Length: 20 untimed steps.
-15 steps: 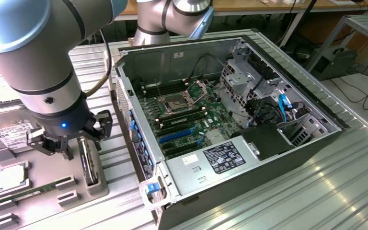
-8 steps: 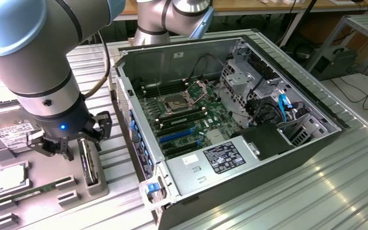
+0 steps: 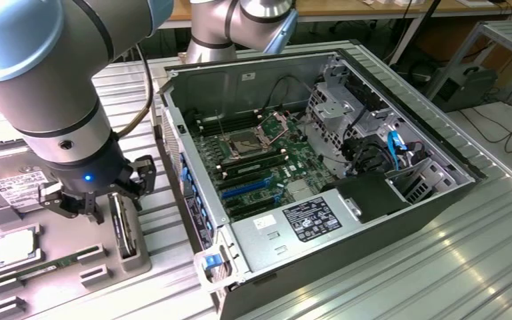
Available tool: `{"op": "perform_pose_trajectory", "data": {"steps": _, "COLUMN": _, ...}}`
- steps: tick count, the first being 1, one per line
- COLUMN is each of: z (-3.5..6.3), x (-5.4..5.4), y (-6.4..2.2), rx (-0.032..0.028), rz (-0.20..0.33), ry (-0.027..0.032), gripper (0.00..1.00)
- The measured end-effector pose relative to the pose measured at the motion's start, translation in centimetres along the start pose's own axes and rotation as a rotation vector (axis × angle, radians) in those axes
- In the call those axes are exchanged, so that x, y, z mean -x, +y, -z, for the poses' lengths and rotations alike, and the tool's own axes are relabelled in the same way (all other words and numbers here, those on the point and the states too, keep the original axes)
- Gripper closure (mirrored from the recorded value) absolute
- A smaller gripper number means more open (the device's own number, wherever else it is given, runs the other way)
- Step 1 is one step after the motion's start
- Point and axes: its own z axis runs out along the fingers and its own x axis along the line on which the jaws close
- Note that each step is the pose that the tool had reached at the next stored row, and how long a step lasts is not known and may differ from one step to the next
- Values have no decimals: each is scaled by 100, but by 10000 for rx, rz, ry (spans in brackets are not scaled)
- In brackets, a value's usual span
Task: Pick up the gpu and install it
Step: 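Pick up the gpu and move the gpu toward the slot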
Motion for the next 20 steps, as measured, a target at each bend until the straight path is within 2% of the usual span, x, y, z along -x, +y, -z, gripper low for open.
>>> {"op": "perform_pose_trajectory", "data": {"steps": 2, "z": -3, "x": 0, "y": 6, "rx": 1, "rz": -2, "ry": -8, "gripper": 40}}
{"op": "perform_pose_trajectory", "data": {"steps": 3, "z": -4, "x": 0, "y": 7, "rx": 0, "rz": -2, "ry": 17, "gripper": 40}}
{"op": "perform_pose_trajectory", "data": {"steps": 5, "z": -3, "x": -1, "y": 12, "rx": 0, "rz": -7, "ry": 106, "gripper": 40}}
{"op": "perform_pose_trajectory", "data": {"steps": 8, "z": -4, "x": -1, "y": 21, "rx": 5, "rz": -16, "ry": 301, "gripper": 40}}
{"op": "perform_pose_trajectory", "data": {"steps": 11, "z": -8, "x": -1, "y": 25, "rx": 8, "rz": -21, "ry": 415, "gripper": 40}}
{"op": "perform_pose_trajectory", "data": {"steps": 15, "z": -23, "x": 14, "y": 25, "rx": 5, "rz": -23, "ry": 485, "gripper": 40}}
{"op": "perform_pose_trajectory", "data": {"steps": 20, "z": -30, "x": 64, "y": 24, "rx": 7, "rz": -28, "ry": 489, "gripper": 40}}
